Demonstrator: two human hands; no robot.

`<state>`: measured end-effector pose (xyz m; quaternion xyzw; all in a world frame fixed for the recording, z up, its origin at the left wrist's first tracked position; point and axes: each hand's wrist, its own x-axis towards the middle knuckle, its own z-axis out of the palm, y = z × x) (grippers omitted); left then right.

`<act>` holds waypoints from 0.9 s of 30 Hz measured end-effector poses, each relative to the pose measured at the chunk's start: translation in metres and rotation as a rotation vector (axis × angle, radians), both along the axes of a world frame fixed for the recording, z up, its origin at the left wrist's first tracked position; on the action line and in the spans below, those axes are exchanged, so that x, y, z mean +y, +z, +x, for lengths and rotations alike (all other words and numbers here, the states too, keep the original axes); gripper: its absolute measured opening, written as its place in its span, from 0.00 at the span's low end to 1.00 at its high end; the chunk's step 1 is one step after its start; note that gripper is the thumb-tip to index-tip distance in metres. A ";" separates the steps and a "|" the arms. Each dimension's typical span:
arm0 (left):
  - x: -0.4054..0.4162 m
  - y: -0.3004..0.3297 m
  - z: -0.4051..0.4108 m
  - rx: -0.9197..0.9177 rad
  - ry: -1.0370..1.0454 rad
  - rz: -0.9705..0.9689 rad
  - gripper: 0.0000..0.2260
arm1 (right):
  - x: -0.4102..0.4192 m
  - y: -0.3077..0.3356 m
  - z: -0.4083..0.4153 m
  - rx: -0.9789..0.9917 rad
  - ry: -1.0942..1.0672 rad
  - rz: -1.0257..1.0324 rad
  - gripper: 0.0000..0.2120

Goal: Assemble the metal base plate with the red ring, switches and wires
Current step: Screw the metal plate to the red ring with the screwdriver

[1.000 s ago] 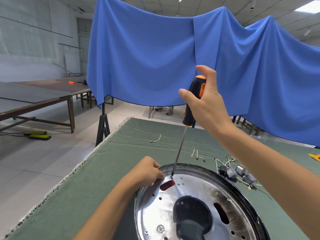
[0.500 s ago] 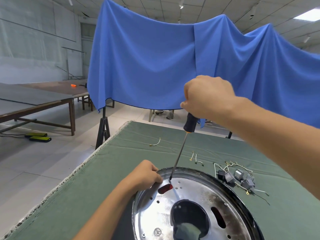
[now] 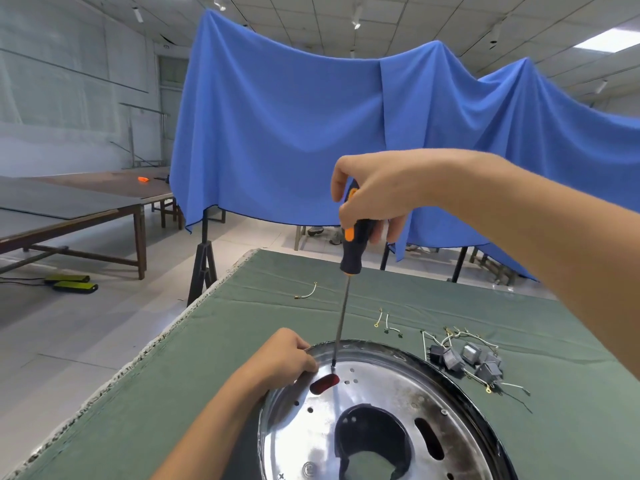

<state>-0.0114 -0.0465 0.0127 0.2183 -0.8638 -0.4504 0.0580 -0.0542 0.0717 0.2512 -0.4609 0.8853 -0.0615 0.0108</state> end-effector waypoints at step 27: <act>-0.002 -0.005 -0.001 0.013 0.029 0.013 0.15 | 0.001 -0.002 0.000 0.001 -0.077 -0.012 0.10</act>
